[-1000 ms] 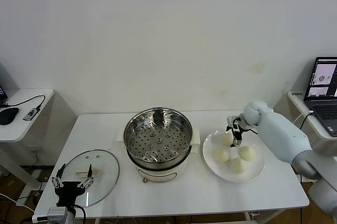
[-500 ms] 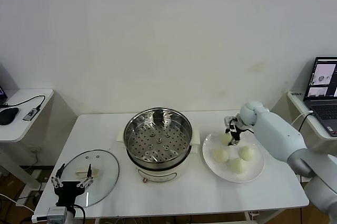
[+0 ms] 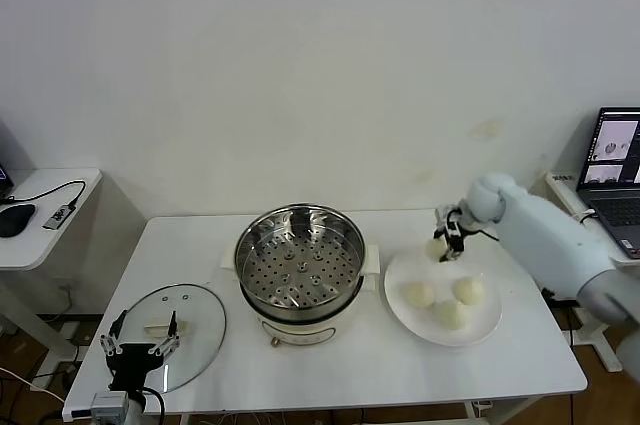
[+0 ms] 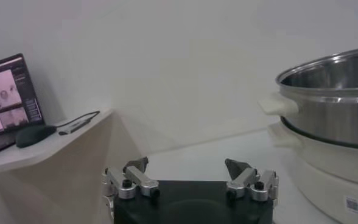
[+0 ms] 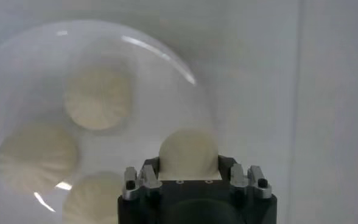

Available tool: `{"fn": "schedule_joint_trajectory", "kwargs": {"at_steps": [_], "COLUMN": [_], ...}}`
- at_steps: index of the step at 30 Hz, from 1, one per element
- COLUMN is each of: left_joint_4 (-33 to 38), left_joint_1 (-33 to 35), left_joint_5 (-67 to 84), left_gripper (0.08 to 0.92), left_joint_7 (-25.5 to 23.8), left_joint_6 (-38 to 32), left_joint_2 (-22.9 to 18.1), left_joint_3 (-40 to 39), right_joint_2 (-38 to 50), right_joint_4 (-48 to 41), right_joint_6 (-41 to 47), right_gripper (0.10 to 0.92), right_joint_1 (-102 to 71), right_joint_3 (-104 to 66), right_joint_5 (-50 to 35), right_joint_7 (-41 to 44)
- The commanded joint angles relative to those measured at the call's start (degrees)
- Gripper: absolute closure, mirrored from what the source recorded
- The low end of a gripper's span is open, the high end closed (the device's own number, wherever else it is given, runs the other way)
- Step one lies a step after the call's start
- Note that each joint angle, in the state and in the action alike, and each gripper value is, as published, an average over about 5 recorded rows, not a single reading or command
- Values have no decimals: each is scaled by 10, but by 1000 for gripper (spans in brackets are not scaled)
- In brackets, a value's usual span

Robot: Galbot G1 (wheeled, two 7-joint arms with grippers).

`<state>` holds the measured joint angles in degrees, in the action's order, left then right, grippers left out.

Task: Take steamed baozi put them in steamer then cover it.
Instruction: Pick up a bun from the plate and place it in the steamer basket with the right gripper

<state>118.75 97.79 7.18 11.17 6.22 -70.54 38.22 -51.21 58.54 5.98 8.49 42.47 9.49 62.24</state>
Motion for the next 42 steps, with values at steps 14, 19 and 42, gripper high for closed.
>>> {"fn": "schedule_joint_trajectory", "kwargs": {"at_steps": [14,19,42], "left_joint_4": [-8,-9,-13], "left_joint_1": [-1,-2,-2], "left_joint_5": [53,59,53], "left_gripper": [177,177,177], "left_joint_7": [-15,-17,-18], "left_joint_6": [-21,-25,-34], "left_joint_2": [5,6,2], "left_joint_3": [1,0,-1], "right_joint_2": [-145,-211,-306], "right_joint_4": [81,50,-76], "right_joint_6": [-97,-161,-362], "right_gripper": [431,429,421], "right_joint_1": [227,222,144], "right_joint_3": [221,254,279], "right_joint_5": [-222,-199,42], "right_joint_7": [-43,-52,-104]}}
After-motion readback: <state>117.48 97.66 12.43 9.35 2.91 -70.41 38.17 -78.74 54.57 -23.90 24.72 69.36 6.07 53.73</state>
